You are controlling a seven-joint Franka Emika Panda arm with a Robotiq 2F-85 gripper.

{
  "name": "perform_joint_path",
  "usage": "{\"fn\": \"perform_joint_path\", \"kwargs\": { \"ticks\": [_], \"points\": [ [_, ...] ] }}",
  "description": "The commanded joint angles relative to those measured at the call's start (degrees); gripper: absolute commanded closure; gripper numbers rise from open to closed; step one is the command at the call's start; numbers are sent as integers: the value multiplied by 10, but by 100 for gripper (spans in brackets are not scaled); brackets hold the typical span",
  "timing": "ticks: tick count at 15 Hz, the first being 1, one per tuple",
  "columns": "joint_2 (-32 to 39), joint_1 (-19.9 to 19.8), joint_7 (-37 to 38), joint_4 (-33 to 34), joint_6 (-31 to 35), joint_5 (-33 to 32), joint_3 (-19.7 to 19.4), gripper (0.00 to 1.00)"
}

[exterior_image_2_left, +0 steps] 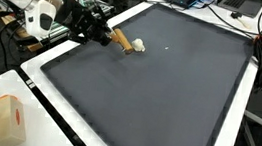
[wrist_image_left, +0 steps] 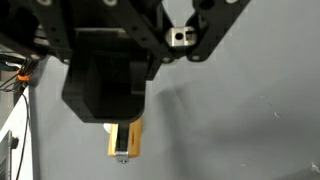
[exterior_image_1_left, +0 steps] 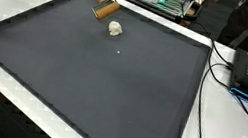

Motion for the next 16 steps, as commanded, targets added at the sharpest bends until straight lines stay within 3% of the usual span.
{"fn": "perform_joint_path", "kwargs": {
  "ticks": [1, 16],
  "points": [
    [12, -7, 16, 7, -2, 28, 2, 76],
    [20, 3, 211, 38, 0, 5, 9, 76]
  ]
}}
